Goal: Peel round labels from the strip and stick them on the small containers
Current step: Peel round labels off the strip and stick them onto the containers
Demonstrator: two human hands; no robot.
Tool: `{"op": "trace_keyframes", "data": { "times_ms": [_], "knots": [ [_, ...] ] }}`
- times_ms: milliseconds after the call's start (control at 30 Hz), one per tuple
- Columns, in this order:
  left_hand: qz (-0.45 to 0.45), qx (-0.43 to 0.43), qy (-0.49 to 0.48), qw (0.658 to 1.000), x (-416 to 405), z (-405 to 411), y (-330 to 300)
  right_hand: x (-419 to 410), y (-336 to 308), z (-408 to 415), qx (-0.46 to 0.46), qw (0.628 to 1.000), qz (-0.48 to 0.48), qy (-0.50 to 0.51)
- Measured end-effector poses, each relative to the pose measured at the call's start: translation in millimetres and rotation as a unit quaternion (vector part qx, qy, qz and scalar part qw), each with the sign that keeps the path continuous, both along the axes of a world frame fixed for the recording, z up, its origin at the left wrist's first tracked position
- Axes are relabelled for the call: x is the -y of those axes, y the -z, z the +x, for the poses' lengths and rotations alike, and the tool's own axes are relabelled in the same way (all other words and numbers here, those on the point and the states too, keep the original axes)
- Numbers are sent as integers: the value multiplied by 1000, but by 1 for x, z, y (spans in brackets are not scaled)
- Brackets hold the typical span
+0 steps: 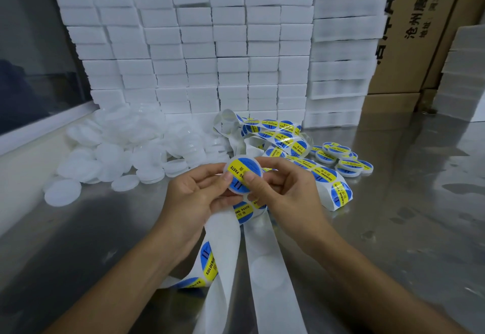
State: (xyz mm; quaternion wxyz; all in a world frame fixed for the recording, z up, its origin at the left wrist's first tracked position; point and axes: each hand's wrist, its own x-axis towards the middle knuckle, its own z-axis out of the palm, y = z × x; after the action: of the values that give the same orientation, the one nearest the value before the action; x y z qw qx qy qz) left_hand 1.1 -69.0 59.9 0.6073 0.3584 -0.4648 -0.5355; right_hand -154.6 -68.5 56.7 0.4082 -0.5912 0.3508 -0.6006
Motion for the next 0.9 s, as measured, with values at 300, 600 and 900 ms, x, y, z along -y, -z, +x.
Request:
{"op": "trace_keyframes", "data": {
  "times_ms": [300, 600, 900],
  "knots": [
    [-4, 20, 8, 1000, -4, -4, 0, 2, -2, -3, 25, 999, 20, 0],
    [-3, 11, -20, 1000, -2, -4, 2, 3, 1, -5, -2, 1000, -3, -15],
    [-14, 18, -16, 1000, -5, -4, -1, 6, 8, -11, -153, 983, -87, 60]
  ]
}}
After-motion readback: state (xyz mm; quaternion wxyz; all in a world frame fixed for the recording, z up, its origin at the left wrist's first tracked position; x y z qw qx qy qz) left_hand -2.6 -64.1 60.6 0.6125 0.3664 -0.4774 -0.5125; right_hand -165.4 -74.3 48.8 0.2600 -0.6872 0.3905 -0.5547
